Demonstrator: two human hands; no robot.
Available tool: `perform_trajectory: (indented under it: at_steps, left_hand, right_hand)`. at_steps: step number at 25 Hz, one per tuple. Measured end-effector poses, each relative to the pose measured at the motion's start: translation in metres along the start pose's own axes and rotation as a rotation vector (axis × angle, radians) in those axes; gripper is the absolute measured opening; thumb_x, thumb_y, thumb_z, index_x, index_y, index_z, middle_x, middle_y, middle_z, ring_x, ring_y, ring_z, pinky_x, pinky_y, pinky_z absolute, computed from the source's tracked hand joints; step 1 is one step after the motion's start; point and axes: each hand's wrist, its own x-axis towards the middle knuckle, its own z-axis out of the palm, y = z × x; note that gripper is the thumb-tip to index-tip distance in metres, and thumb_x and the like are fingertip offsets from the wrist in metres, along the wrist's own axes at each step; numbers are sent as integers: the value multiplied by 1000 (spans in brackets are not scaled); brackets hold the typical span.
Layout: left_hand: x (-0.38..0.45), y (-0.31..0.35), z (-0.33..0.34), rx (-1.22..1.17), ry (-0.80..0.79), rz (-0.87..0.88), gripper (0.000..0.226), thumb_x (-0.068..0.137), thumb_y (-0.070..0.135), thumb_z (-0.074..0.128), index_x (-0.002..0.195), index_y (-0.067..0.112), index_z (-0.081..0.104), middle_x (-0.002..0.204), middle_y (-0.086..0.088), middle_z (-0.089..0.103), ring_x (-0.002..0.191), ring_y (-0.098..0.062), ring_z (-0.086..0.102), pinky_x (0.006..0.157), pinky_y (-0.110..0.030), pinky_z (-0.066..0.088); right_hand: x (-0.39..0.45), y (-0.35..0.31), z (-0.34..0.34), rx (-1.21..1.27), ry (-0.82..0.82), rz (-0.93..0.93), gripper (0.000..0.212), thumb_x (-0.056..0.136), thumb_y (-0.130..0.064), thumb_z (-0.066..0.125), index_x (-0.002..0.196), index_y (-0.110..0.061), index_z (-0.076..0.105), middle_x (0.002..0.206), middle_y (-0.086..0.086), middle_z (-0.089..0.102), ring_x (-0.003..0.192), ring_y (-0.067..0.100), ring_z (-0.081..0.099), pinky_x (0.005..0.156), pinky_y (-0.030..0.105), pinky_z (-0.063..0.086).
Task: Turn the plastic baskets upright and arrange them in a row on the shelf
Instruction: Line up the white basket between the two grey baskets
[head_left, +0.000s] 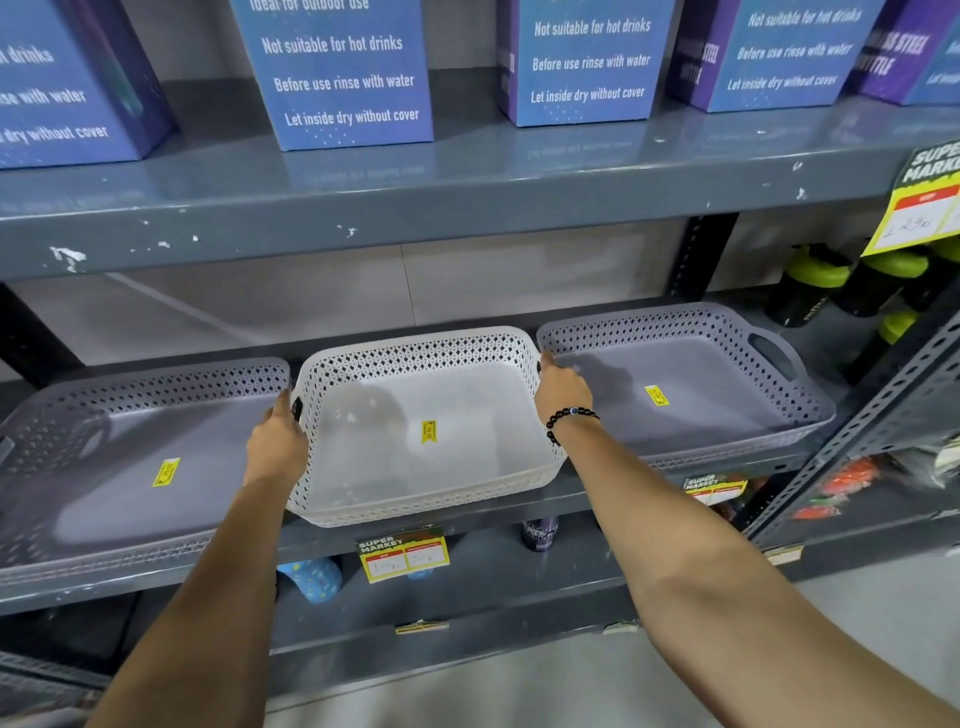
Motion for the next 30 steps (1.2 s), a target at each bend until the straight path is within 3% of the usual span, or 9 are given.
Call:
perform_trajectory:
  at_steps: [12, 24, 30]
  left_hand:
    - [-1, 1, -2, 7, -14, -21, 58, 96, -3, 29, 152, 13, 20, 130, -29, 53, 111, -46, 55, 93, -51, 47]
    - [-1, 2, -2, 10, -28, -2, 62, 93, -7, 30, 152, 9, 18, 135, -26, 50, 115, -44, 53, 96, -49, 45]
    - [3, 1, 1, 17, -36, 16, 63, 93, -7, 31, 152, 11, 17, 139, -25, 47, 114, -45, 54, 95, -51, 48]
  right_hand:
    - [3, 0, 6, -17, 32, 4, 55, 94, 4, 35, 146, -6, 26, 112, 27, 66, 104, 37, 64, 80, 43, 55]
    - [4, 4, 6, -3, 68, -30, 52, 91, 4, 39, 142, -4, 32, 100, 29, 69, 90, 40, 67, 69, 41, 56]
    - [3, 3, 6, -31, 59, -35, 55, 91, 3, 38, 145, -5, 28, 107, 28, 67, 96, 40, 66, 74, 42, 55]
